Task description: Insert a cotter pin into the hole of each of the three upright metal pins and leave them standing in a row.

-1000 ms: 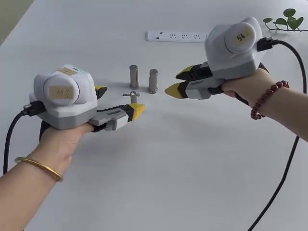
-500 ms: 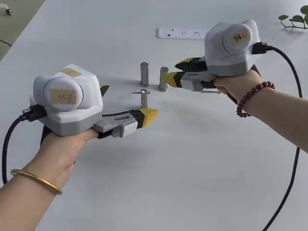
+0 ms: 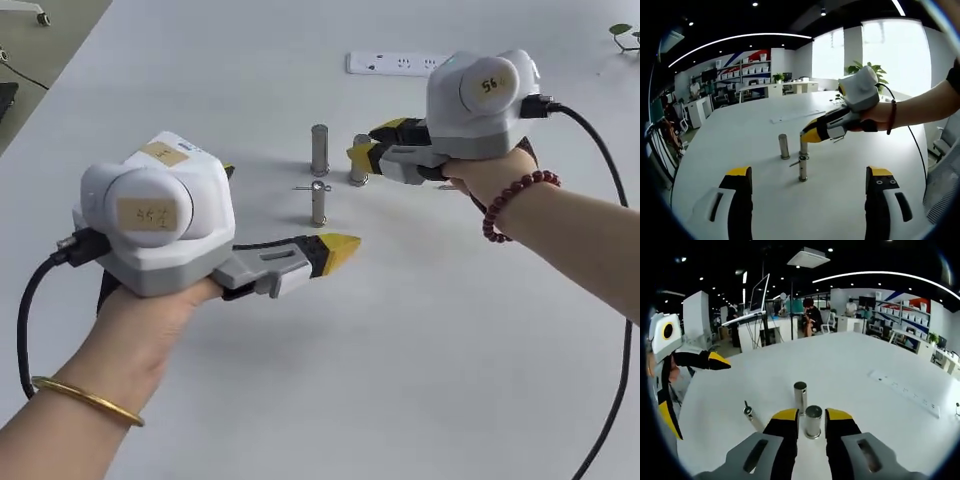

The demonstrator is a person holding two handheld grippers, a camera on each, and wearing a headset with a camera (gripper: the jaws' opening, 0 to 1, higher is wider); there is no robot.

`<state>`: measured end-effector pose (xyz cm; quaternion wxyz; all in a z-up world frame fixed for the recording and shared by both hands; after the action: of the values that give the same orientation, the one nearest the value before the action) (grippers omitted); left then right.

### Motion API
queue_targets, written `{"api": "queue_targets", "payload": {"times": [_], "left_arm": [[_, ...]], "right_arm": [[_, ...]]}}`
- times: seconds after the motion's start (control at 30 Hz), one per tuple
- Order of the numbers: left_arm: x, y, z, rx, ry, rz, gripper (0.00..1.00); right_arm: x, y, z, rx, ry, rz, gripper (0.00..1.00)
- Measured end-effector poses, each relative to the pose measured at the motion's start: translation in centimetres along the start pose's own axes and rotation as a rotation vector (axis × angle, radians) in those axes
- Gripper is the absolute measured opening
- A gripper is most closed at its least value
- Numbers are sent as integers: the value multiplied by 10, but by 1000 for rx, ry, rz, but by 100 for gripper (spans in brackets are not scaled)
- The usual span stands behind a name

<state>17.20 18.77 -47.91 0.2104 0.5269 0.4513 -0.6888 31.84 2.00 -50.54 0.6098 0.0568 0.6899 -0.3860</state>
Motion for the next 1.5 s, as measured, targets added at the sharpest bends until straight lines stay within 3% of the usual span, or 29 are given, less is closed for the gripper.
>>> {"api": "queue_targets", "payload": {"times": [0.53,1.1,1.5], "left_arm": [[5,-3,7,51,-6,10,99],[7,-9,10,62,-22,3,99],[6,-11,13,70,1,10,99]], "right_arm": [[6,9,1,-1,49,1,9],[6,6,1,2,7,-11,8],[-3,-20,-8,53,20,4,8]]}}
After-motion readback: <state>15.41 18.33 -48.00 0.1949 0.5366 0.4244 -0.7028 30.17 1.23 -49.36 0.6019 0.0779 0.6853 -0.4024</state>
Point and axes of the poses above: the centre of the closed fingertips' face, and the gripper's own axes: y roughly forward along the fingers, z roughly to its right, x roughly out of its underside, the point moved 10 cm from there along -y, roughly backward along the fingers, and after that the axes turned 2 degrees about x, right-handed, at the moved point
